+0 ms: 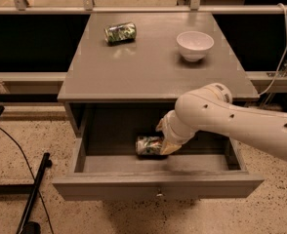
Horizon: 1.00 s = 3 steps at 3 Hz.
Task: Pick 7up can from top drawer and place on counter
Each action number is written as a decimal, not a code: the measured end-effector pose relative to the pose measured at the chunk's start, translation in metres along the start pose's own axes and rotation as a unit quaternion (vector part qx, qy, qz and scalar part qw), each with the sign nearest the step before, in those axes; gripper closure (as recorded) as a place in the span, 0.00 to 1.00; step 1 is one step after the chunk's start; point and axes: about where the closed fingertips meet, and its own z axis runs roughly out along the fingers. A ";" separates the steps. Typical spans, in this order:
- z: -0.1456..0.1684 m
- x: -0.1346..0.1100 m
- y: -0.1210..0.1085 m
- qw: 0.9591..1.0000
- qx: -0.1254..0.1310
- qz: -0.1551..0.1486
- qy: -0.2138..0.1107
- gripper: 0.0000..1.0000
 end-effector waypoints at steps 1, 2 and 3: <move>0.009 0.001 0.008 1.000 -0.017 0.007 0.005 0.39; 0.018 0.002 0.014 0.999 -0.031 0.013 0.008 0.39; 0.025 0.002 0.017 0.999 -0.042 0.016 0.008 0.39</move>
Offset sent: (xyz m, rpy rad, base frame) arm -0.0078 0.0005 -0.0334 -0.0307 0.0961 -0.0280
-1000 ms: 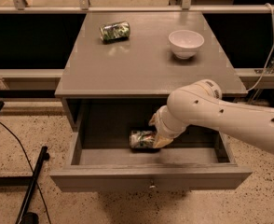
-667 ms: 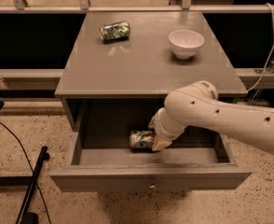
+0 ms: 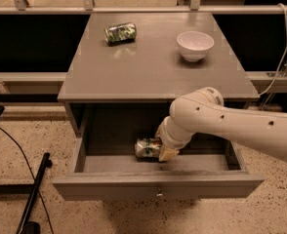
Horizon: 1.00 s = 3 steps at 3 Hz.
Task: Pick 7up can from top drawer and place on counter
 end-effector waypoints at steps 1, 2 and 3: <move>0.004 -0.001 0.003 1.000 -0.008 0.002 -0.001 0.43; 0.007 -0.003 0.005 1.000 -0.017 0.001 -0.007 0.61; 0.004 -0.006 0.005 1.000 -0.026 0.000 -0.011 0.83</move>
Offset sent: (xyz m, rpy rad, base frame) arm -0.0050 0.0067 -0.0088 0.0158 0.0570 0.0175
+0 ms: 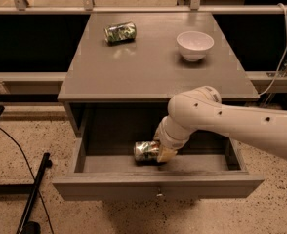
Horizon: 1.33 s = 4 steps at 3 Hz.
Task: Pick 7up can from top drawer and place on counter
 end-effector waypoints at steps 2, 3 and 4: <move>-0.097 -0.026 -0.029 0.997 0.020 -0.019 -0.074 1.00; -0.156 -0.045 -0.038 0.993 0.038 -0.044 -0.099 1.00; -0.206 -0.064 -0.040 0.991 0.054 -0.071 -0.105 1.00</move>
Offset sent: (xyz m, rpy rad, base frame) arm 0.0003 0.0043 0.2086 0.2883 -0.0843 0.1529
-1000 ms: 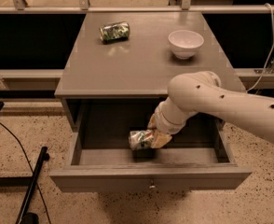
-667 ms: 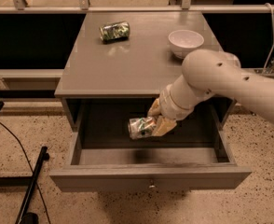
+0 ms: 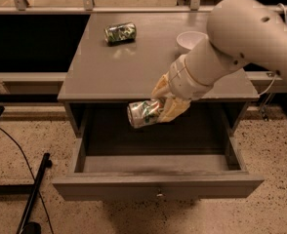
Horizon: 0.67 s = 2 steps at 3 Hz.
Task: Pick 7up can from top drawer and place on counter
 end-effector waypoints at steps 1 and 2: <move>-0.025 -0.002 -0.019 1.000 0.007 0.007 0.020 1.00; -0.034 0.019 -0.050 0.998 0.019 0.039 0.049 1.00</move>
Offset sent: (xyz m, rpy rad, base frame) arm 0.0901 -0.0441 0.0531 -0.0877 -0.0189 -0.2361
